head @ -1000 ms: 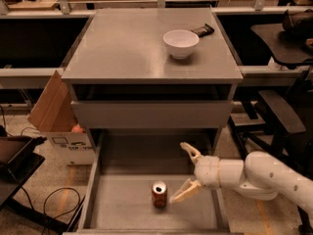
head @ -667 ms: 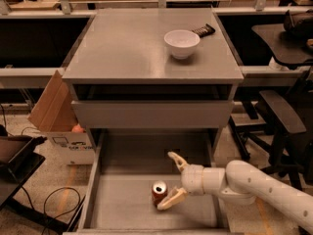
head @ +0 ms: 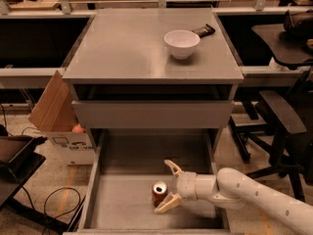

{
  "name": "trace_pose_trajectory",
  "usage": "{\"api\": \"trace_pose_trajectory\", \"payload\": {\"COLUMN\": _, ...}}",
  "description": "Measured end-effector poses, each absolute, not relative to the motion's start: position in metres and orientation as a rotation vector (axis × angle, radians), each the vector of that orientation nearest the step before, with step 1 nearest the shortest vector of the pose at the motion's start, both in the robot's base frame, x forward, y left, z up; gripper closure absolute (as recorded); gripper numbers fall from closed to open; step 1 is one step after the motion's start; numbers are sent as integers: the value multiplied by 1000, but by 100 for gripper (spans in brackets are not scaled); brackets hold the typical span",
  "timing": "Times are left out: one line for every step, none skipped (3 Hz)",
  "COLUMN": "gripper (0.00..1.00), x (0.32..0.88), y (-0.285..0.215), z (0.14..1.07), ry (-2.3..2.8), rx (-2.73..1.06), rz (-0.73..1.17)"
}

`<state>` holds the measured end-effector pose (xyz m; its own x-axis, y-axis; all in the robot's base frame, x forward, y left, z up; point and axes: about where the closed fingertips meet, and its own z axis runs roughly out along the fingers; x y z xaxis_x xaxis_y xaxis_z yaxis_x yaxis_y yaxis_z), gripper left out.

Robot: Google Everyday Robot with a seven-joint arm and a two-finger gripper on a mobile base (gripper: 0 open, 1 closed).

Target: Pick coke can from middle drawer and place on counter

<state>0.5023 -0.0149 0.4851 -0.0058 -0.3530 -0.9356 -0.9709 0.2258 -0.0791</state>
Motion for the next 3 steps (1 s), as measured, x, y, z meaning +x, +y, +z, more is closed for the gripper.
{"api": "trace_pose_trajectory", "payload": {"gripper": 0, "x": 508, "y": -26, "z": 465, "ry": 1578, "rx": -1281, "rz": 802}}
{"api": "trace_pose_trajectory", "payload": {"gripper": 25, "x": 505, "y": -35, "z": 443, "ry": 1621, "rx": -1273, "rz": 815}}
{"api": "trace_pose_trajectory", "payload": {"gripper": 48, "x": 495, "y": -24, "z": 435, "ry": 1614, "rx": -1286, "rz": 849}}
